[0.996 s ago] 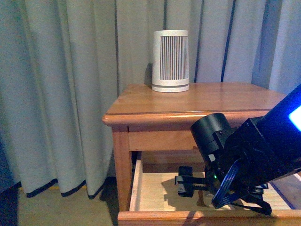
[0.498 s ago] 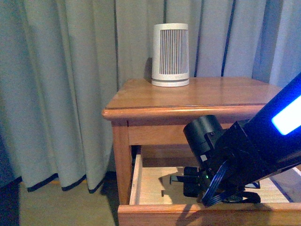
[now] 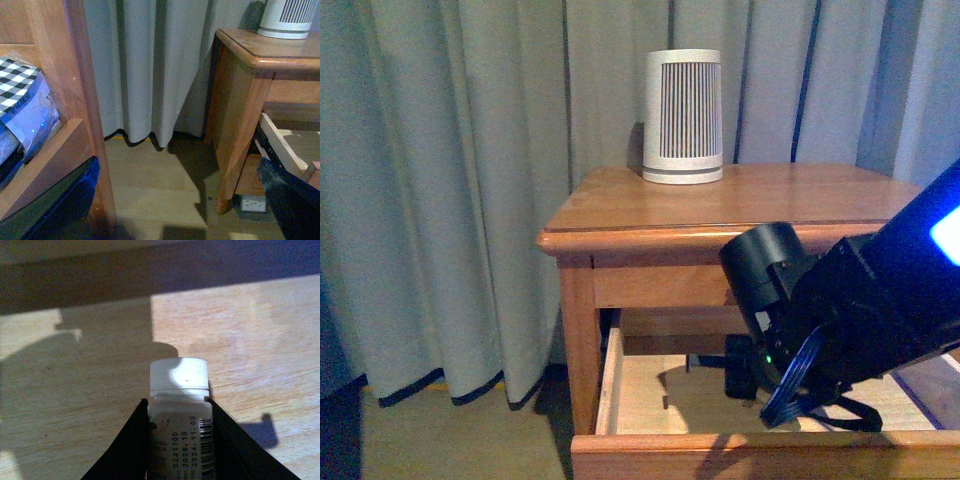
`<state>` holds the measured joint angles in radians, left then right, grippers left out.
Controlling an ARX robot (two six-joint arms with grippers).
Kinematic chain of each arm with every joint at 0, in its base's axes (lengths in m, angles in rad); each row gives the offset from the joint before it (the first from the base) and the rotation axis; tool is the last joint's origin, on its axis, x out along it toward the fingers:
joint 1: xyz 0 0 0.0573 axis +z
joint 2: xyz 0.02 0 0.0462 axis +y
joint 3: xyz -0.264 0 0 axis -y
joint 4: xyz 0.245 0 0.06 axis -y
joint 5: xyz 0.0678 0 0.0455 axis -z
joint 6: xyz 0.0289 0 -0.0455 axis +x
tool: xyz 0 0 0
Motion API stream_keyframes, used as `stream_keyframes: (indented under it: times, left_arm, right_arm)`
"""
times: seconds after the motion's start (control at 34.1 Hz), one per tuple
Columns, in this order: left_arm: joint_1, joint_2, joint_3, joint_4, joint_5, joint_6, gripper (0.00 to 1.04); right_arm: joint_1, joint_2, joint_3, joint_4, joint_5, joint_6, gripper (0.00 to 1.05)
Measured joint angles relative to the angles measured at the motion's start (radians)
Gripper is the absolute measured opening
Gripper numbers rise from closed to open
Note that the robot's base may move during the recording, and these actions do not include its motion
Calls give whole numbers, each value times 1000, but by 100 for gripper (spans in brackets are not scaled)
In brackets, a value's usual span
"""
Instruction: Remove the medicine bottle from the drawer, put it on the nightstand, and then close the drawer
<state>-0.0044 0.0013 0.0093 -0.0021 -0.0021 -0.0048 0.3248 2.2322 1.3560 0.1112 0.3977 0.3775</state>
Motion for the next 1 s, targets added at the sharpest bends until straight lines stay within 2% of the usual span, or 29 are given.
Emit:
stream_keyframes:
  times: [0.15,0.44,0.59,0.73,0.88,1.0]
  left_arm:
    - [0,0,0,0,0,0,98]
    - [0,0,0,0,1,0,98]
    - [0,0,0,0,1,0,98]
    - [0,0,0,0,1,0,98]
    - [0,0,0,0,1,0,98]
    - [0,0,0,0,1,0,98]
  right_arm:
    - [3,-124,-53,-45,-15,37,29]
    - [40,-399,-227,-204,-131,264,29]
    - [65,-549,-319,-194,-93,254,29]
    - [-6,-664,-215,-195,-39,140,29]
    - [-101,-623,-3,-232,-46,23,29]
    - [-156,-511,180,-274,-92,-46,29]
